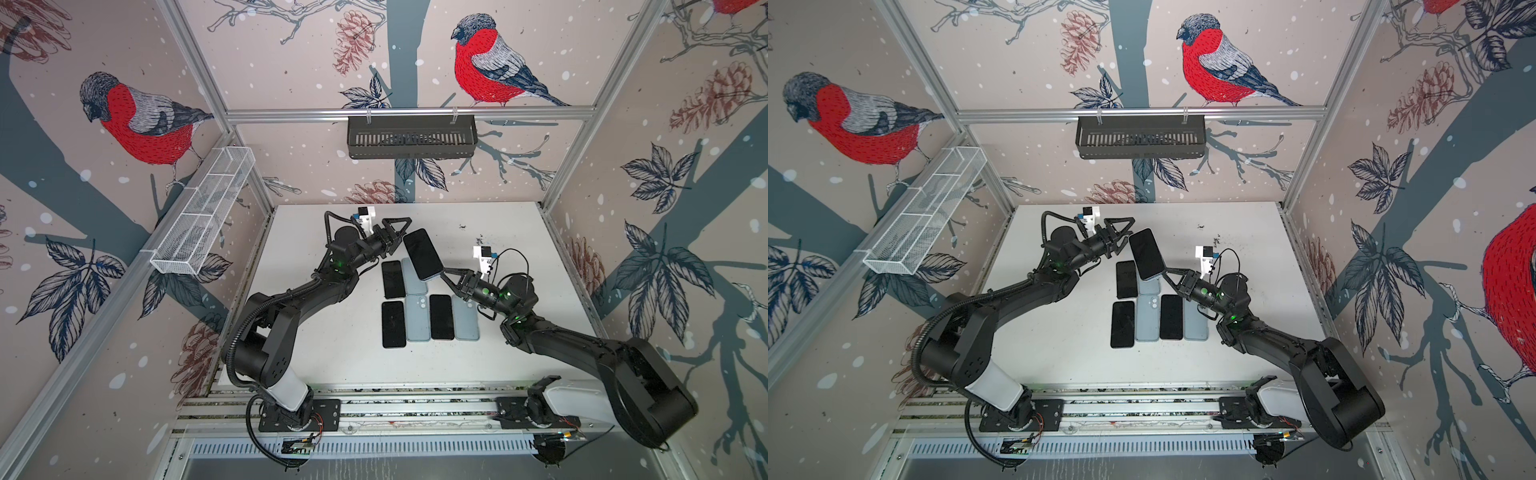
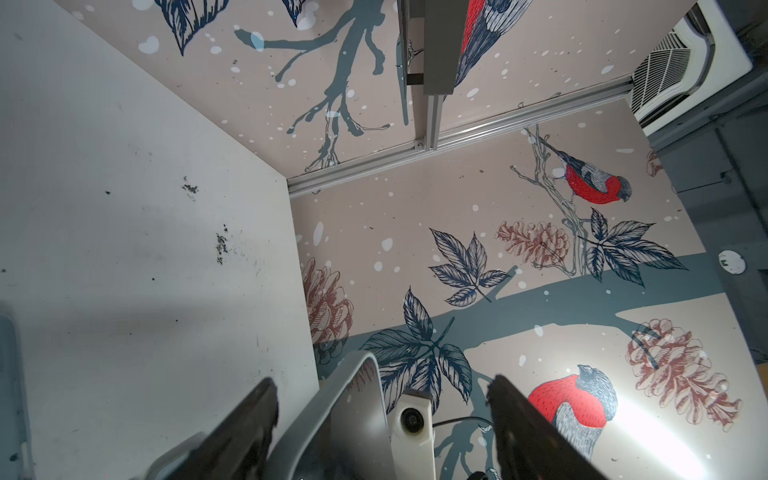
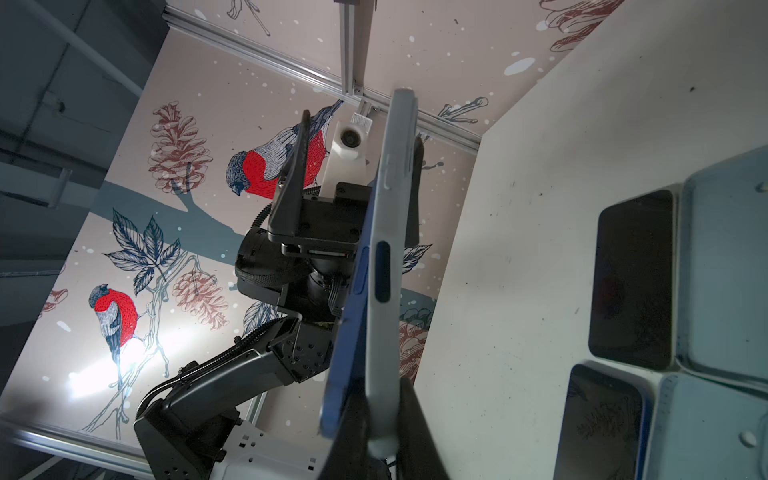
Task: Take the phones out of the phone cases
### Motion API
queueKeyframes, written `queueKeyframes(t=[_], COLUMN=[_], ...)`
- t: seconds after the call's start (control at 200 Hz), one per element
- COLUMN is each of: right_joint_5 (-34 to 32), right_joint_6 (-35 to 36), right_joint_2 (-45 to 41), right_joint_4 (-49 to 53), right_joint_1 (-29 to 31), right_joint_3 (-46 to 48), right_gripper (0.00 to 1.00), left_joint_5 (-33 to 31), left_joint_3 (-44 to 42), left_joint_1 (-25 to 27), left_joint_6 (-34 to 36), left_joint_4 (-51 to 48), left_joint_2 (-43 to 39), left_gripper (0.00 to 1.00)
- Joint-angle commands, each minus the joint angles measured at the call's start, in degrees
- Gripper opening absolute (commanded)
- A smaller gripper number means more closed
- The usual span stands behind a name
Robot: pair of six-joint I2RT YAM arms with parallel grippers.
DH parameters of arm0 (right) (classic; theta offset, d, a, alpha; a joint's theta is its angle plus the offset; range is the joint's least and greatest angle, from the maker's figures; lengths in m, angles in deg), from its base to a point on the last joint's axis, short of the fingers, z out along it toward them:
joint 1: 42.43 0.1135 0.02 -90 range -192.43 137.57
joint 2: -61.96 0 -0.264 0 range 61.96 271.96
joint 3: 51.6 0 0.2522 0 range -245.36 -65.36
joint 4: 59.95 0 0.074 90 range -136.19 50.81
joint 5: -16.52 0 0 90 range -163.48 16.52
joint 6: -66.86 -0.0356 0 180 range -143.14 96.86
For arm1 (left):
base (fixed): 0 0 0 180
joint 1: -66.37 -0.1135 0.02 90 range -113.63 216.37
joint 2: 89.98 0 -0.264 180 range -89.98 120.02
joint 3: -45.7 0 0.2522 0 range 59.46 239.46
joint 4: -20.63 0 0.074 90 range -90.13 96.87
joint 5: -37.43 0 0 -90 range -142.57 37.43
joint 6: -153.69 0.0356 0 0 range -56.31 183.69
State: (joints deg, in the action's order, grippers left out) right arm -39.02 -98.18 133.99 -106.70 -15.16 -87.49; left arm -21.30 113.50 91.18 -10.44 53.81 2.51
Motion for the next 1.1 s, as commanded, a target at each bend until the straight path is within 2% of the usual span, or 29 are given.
queueKeyframes(t=[0.0, 0.25, 0.355, 0.46, 0.605, 0.78, 0.851, 0.941, 1.096], right_joint_5=[-1.41, -1.67, -1.59, -1.05, -0.62, -0.44, -0.43, -0.44, -0.43], right_joint_6=[-0.98, -1.51, -1.77, -1.95, -1.6, -1.59, -1.59, -1.59, -1.59], right_joint_2=[-1.69, -2.77, -3.15, -3.57, -4.45, -5.05, -5.31, -5.67, -6.24], right_joint_4=[-1.43, -1.16, -1.04, -0.67, 0.94, 1.28, 1.51, 1.63, 2.11], right_joint_1=[-0.79, -2.72, -3.91, -5.26, -6.59, -6.76, -6.84, -6.84, -6.87], right_joint_3=[0.67, 2.51, 3.36, 4.25, 4.79, 4.97, 5.16, 5.41, 5.61], right_gripper=[0.0, 0.0, 0.0, 0.0, 0.0, 0.0, 0.0, 0.0, 0.0], left_joint_5=[-1.95, -3.29, -2.76, -4.01, -12.95, -19.23, -20.58, -17.6, -16.42], left_joint_3=[1.33, 2.76, 4.89, 9.8, 17.05, 21.73, 22.44, 21.87, 21.79], left_joint_1=[0.14, 0.52, 1.81, 4.84, 12.53, 20.17, 22.35, 22.69, 24.7], left_joint_6=[6.27, 11.84, 17.47, 32.23, 55.9, 71.06, 74.48, 75.05, 77.55], left_joint_4=[-4.37, -8.61, -11.39, -23.43, -41.82, -52.95, -55.72, -56.22, -58.68], left_joint_2=[-0.02, -0.06, -1.02, -3.38, -6.57, -6.71, -6.45, -6.61, -5.78], left_gripper=[0.8, 0.8, 0.8, 0.8, 0.79, 0.79, 0.78, 0.77, 0.75])
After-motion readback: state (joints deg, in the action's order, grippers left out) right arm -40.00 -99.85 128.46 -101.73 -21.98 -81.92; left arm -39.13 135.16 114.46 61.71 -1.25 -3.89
